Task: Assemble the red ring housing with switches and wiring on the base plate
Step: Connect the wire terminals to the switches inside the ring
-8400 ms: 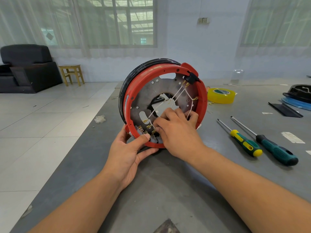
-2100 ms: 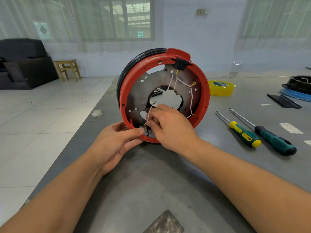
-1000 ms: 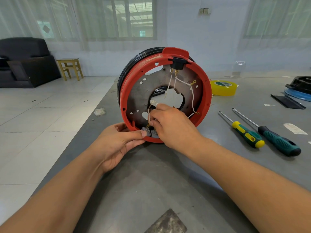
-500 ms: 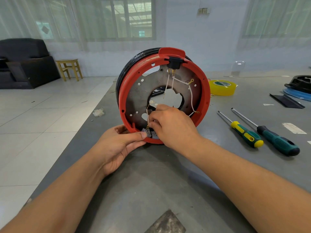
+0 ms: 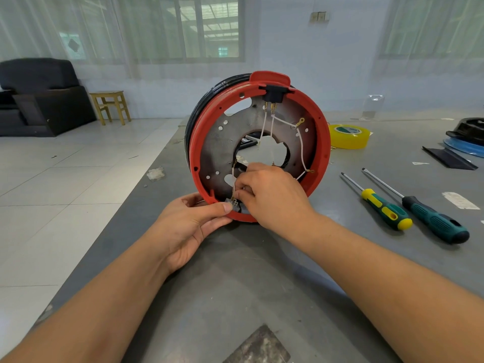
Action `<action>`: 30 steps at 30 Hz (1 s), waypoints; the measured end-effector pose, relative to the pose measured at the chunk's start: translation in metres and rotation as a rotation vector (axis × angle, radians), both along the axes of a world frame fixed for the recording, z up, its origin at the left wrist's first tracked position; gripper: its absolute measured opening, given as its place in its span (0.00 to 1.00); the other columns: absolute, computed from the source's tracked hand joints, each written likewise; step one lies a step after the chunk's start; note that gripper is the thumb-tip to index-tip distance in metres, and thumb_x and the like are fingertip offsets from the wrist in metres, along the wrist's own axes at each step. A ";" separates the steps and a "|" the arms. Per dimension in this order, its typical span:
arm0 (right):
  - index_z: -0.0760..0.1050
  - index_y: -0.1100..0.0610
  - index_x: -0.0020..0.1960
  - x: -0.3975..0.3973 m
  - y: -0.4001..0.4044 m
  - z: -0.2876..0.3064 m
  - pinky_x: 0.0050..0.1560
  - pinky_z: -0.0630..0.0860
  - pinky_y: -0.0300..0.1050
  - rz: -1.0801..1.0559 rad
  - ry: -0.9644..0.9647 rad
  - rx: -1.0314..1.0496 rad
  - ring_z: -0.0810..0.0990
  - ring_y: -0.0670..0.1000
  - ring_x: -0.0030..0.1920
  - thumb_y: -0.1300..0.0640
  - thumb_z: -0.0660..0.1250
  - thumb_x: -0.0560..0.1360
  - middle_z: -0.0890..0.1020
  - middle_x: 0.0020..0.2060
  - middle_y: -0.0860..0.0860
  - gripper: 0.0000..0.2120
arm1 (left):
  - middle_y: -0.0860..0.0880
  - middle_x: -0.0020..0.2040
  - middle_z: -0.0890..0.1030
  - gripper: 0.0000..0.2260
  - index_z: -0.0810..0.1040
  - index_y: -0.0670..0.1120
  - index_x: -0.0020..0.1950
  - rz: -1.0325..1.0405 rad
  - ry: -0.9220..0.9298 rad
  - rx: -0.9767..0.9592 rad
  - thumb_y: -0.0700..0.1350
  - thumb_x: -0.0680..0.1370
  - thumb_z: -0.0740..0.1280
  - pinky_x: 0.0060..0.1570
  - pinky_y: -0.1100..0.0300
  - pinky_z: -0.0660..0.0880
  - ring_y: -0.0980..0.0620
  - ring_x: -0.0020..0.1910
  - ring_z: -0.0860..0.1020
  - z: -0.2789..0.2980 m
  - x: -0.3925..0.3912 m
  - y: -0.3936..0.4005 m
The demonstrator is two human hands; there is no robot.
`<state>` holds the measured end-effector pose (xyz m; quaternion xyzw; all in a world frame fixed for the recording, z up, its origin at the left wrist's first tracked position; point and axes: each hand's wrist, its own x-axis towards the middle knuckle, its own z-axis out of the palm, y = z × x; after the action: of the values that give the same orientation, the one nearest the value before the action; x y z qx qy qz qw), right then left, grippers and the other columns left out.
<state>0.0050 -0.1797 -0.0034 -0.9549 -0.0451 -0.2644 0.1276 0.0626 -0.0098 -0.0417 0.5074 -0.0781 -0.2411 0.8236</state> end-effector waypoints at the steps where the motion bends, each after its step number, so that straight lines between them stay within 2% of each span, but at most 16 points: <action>1: 0.84 0.52 0.49 0.000 0.000 0.000 0.42 0.75 0.47 -0.001 -0.004 0.005 0.78 0.51 0.46 0.51 0.66 0.81 0.77 0.47 0.46 0.09 | 0.34 0.58 0.85 0.32 0.77 0.32 0.66 -0.001 0.001 0.001 0.31 0.62 0.79 0.50 0.52 0.85 0.37 0.57 0.86 0.000 0.000 0.000; 7: 0.84 0.52 0.48 0.002 -0.001 -0.003 0.40 0.72 0.45 -0.005 -0.005 -0.008 0.78 0.51 0.45 0.51 0.67 0.81 0.78 0.47 0.46 0.09 | 0.34 0.59 0.85 0.30 0.78 0.33 0.65 0.007 0.000 0.006 0.30 0.63 0.78 0.50 0.51 0.85 0.36 0.57 0.86 0.001 -0.002 0.000; 13: 0.84 0.52 0.52 0.003 -0.003 -0.007 0.40 0.75 0.47 0.005 -0.023 -0.020 0.79 0.52 0.46 0.52 0.66 0.82 0.78 0.47 0.48 0.09 | 0.35 0.59 0.85 0.31 0.78 0.33 0.66 0.008 0.007 -0.013 0.31 0.64 0.78 0.52 0.50 0.85 0.37 0.57 0.86 -0.002 -0.001 -0.002; 16: 0.82 0.56 0.59 0.001 -0.004 -0.015 0.45 0.79 0.52 0.031 -0.085 0.000 0.80 0.54 0.49 0.55 0.64 0.82 0.78 0.52 0.51 0.11 | 0.36 0.60 0.85 0.32 0.77 0.35 0.67 0.025 -0.006 -0.022 0.32 0.63 0.79 0.54 0.49 0.84 0.38 0.58 0.86 -0.003 0.003 -0.001; 18: 0.80 0.56 0.63 -0.002 -0.005 -0.022 0.51 0.78 0.53 0.028 -0.106 -0.026 0.78 0.54 0.54 0.55 0.64 0.81 0.78 0.56 0.52 0.14 | 0.35 0.60 0.85 0.32 0.77 0.34 0.67 0.030 -0.004 -0.035 0.31 0.64 0.79 0.54 0.50 0.84 0.38 0.58 0.86 -0.004 0.005 0.001; 24: 0.73 0.51 0.68 -0.010 0.001 -0.035 0.66 0.68 0.49 -0.002 -0.055 -0.162 0.73 0.50 0.63 0.39 0.63 0.73 0.75 0.61 0.47 0.28 | 0.34 0.60 0.84 0.34 0.74 0.32 0.69 0.052 0.038 -0.079 0.32 0.65 0.78 0.55 0.50 0.84 0.38 0.58 0.85 -0.004 0.006 0.002; 26: 0.72 0.50 0.70 -0.008 0.001 -0.037 0.68 0.66 0.50 -0.002 -0.039 -0.206 0.72 0.51 0.65 0.38 0.66 0.72 0.73 0.63 0.47 0.30 | 0.33 0.60 0.84 0.34 0.73 0.31 0.70 0.047 0.054 -0.099 0.32 0.65 0.78 0.54 0.51 0.84 0.37 0.58 0.85 -0.004 0.007 0.002; 30: 0.71 0.51 0.70 -0.006 -0.001 -0.038 0.67 0.70 0.50 -0.009 -0.027 -0.249 0.72 0.53 0.64 0.40 0.72 0.72 0.73 0.64 0.49 0.30 | 0.33 0.59 0.85 0.32 0.73 0.30 0.69 0.011 0.062 -0.123 0.33 0.67 0.78 0.51 0.54 0.84 0.37 0.58 0.85 -0.004 0.007 0.002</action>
<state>-0.0009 -0.1809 -0.0416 -0.9599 -0.0751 -0.2701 0.0063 0.0695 -0.0073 -0.0461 0.4483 -0.0645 -0.2471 0.8566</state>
